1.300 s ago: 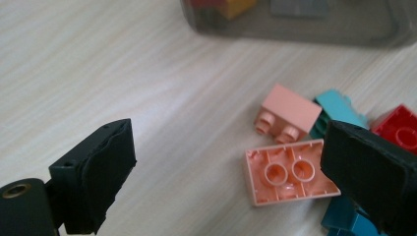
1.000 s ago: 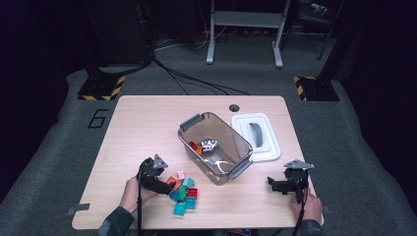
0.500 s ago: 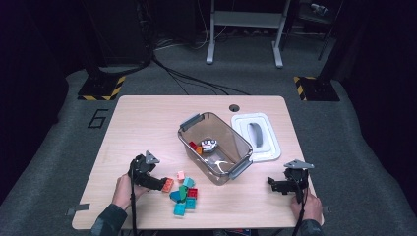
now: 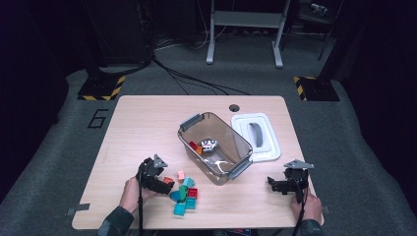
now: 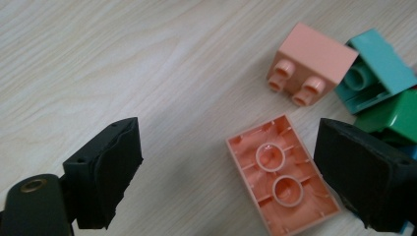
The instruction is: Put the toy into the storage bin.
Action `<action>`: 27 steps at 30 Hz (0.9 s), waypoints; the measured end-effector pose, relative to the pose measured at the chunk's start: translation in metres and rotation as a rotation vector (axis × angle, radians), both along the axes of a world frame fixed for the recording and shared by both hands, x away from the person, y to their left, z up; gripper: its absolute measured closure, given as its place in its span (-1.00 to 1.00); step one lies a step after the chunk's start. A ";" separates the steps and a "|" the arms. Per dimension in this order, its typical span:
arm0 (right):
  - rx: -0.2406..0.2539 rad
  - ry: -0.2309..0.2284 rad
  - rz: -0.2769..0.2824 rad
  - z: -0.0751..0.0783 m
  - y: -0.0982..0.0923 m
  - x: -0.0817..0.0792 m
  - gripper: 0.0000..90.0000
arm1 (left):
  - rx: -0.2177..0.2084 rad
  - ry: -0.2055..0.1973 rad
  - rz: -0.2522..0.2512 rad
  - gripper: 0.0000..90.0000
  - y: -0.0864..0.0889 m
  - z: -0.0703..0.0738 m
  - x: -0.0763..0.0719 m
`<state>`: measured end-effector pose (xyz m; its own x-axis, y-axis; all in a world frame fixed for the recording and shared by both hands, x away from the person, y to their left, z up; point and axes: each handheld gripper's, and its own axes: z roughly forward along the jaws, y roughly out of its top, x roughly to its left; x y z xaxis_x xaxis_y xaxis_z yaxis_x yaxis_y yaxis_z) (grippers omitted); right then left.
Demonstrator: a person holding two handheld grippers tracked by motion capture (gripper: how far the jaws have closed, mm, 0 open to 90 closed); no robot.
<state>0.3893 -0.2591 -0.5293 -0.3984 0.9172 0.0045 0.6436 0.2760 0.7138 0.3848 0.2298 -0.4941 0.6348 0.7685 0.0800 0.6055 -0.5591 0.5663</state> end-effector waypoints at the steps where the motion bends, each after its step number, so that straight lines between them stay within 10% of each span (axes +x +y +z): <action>1: -0.003 -0.003 0.003 0.000 0.000 0.000 -1.00 | 0.000 0.000 0.000 -0.70 0.000 0.000 0.000; 12: 0.000 0.000 0.000 0.000 0.000 0.000 -1.00 | -0.019 0.004 -0.018 -0.42 0.007 0.002 0.002; 20: -0.002 -0.002 0.002 0.000 0.000 0.000 -1.00 | -0.030 0.007 -0.044 0.25 0.003 -0.003 0.001; 27: -0.002 -0.002 0.002 0.000 0.000 0.000 -1.00 | -0.033 0.008 -0.050 0.31 0.005 -0.003 0.002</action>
<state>0.3894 -0.2594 -0.5294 -0.4005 0.9163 0.0016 0.6416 0.2793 0.7144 0.3867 0.2343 -0.4968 0.6727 0.7382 0.0500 0.5823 -0.5699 0.5798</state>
